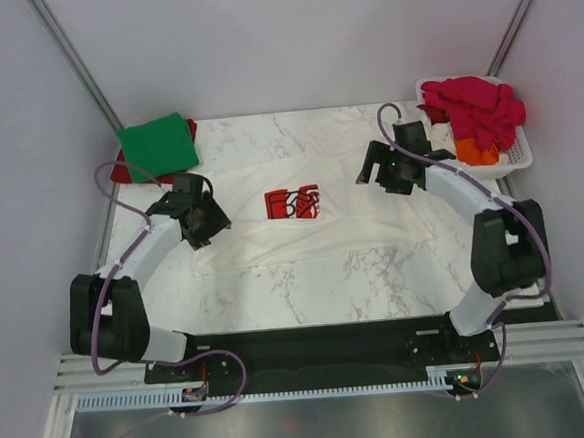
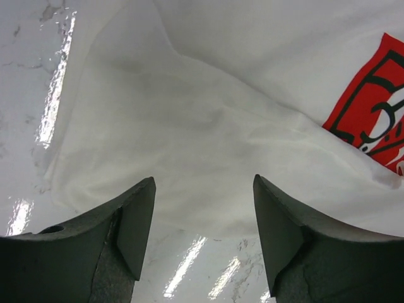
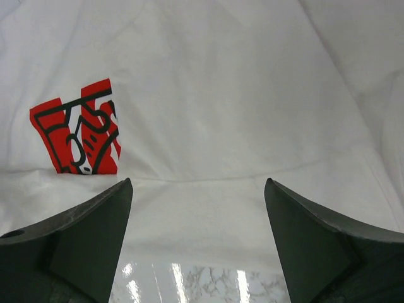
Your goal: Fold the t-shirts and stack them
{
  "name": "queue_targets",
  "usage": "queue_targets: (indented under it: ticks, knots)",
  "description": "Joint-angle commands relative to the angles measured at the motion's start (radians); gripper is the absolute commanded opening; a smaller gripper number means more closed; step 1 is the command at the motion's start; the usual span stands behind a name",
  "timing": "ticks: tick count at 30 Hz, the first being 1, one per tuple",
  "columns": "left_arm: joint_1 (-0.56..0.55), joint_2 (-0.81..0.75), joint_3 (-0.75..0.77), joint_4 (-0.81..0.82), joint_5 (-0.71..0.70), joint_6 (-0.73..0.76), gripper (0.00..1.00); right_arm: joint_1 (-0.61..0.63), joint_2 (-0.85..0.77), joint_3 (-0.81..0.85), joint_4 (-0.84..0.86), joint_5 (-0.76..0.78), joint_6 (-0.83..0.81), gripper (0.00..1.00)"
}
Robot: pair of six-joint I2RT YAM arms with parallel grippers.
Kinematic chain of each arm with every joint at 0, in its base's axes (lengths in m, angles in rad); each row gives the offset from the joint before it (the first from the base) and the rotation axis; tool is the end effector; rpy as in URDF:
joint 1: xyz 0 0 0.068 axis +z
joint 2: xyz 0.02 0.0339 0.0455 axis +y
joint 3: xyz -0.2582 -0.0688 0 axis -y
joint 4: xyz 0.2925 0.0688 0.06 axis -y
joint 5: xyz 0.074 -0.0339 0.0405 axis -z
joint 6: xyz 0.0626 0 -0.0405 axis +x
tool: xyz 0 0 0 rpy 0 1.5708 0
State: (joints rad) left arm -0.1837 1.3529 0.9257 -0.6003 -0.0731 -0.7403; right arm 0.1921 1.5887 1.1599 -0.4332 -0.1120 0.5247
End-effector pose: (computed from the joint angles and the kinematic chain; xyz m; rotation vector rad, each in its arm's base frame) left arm 0.3211 -0.0550 0.1822 -0.7435 2.5055 -0.2389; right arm 0.3955 0.0840 0.2012 0.3595 2.4525 0.4517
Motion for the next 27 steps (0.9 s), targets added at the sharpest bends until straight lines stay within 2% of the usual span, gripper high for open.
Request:
queue_targets:
  ticks: [1, 2, 5, 8, 13, 16, 20, 23, 27]
  knots:
    - [-0.003, 0.122, 0.054, 0.106, 0.013, 0.058, 0.70, -0.008, 0.190, 0.108, 0.030, -0.109, -0.028, 0.93]
    - [-0.003, 0.188, 0.062, 0.111, 0.013, 0.061, 0.70, -0.014, 0.220, 0.133, 0.031, -0.110, -0.022, 0.92]
    - [-0.003, 0.245, 0.056, 0.111, 0.010, 0.067, 0.68, -0.046, 0.275, 0.095, 0.060, -0.080, 0.000, 0.93]
    - [-0.003, 0.232, 0.001, 0.109, -0.022, 0.071, 0.69, -0.075, 0.289, 0.025, 0.073, -0.032, 0.003, 0.94]
    - [0.000, 0.218, -0.079, 0.108, -0.112, 0.085, 0.70, -0.169, 0.291, -0.106, 0.091, 0.130, 0.037, 0.96]
    - [0.001, 0.255, -0.073, 0.109, -0.108, 0.090, 0.70, -0.236, 0.274, -0.204, 0.125, 0.126, 0.055, 0.96]
    - [0.000, 0.305, -0.019, 0.103, -0.149, 0.104, 0.70, -0.235, 0.217, -0.242, 0.139, 0.088, 0.057, 0.97]
    - [-0.002, 0.286, -0.011, 0.088, -0.116, 0.098, 0.70, -0.220, 0.185, -0.249, 0.117, 0.069, 0.044, 0.97]
    - [-0.019, 0.169, -0.007, 0.013, -0.093, 0.093, 0.72, -0.093, 0.111, -0.201, 0.056, 0.067, 0.023, 0.97]
